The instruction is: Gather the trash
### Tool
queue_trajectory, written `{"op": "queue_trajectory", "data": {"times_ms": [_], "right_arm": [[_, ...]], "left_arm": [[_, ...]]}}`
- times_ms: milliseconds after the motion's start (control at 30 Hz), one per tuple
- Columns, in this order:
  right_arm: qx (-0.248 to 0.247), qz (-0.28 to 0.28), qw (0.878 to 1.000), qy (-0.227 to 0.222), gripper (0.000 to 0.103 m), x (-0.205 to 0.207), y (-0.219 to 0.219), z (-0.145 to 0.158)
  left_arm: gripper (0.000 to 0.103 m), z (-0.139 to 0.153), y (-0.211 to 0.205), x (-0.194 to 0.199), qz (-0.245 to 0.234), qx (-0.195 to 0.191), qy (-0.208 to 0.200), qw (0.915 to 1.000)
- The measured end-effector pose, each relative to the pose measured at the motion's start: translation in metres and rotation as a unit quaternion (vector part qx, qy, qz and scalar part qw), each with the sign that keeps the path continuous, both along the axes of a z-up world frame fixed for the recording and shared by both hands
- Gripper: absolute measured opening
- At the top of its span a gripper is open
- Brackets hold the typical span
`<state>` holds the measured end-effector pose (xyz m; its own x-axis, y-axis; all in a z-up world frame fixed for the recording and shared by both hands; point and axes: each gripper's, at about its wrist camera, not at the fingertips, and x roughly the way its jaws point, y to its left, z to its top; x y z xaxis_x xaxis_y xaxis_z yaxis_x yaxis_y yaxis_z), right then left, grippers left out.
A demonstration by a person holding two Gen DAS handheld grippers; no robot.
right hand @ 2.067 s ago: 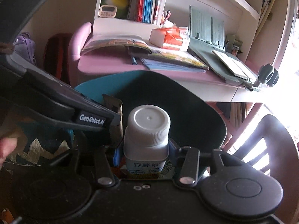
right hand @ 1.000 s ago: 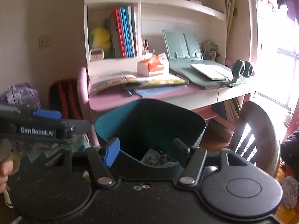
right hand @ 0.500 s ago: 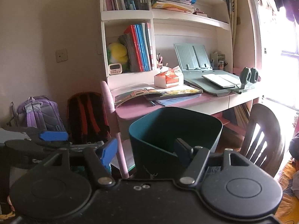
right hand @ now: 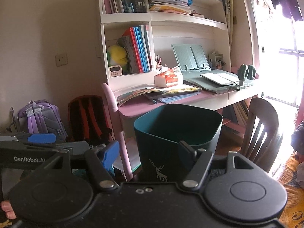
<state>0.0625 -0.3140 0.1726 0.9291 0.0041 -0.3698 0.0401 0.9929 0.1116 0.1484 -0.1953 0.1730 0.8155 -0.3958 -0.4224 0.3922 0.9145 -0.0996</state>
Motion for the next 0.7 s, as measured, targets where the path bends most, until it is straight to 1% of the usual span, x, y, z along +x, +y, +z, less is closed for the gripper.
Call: {"op": "queue_trajectory", "data": {"times_ms": [167, 467, 700], "right_arm": [[0.002, 0.000, 1.000, 0.002, 0.068, -0.0010, 0.0004, 0.0006], [0.002, 0.000, 1.000, 0.001, 0.068, -0.0012, 0.0006, 0.0018], [0.002, -0.003, 1.000, -0.001, 0.068, -0.0030, 0.0012, 0.0026]], "left_arm": [[0.103, -0.0002, -0.0001, 0.0007, 0.001, 0.003, 0.001, 1.0000], [0.103, 0.0023, 0.0025, 0.0014, -0.001, -0.010, 0.005, 0.9999], [0.103, 0.0018, 0.0023, -0.0012, -0.006, -0.011, 0.000, 0.9999]]}}
